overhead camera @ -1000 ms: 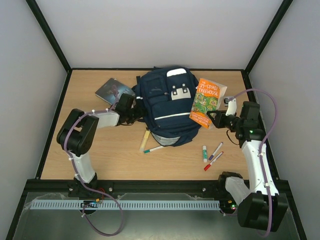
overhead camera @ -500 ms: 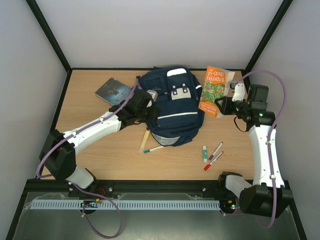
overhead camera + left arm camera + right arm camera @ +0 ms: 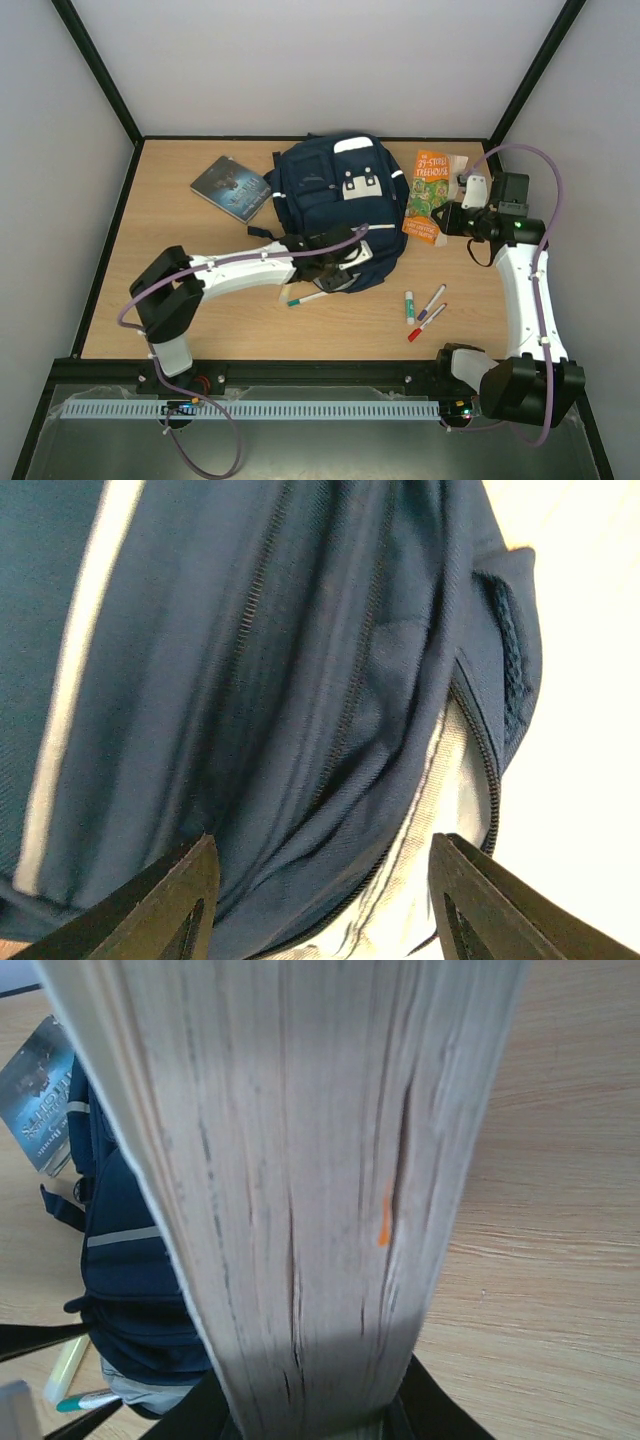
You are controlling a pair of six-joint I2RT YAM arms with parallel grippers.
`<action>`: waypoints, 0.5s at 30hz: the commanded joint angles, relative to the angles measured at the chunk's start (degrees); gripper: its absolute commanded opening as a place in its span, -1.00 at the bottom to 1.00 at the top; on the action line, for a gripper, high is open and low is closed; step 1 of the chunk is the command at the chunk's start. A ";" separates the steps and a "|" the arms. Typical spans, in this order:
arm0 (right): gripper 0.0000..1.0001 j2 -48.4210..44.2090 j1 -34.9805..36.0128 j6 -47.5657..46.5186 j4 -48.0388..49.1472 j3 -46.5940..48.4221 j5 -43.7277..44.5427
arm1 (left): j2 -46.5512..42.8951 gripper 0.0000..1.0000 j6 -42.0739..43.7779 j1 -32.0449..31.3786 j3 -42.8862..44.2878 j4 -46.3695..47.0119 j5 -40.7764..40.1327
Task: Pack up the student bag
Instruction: Place the book in the student bag.
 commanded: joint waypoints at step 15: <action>-0.98 -1.96 -0.14 -0.05 1.16 -1.73 -0.88 | 8.76 0.03 7.88 -4.20 -0.92 10.39 -21.70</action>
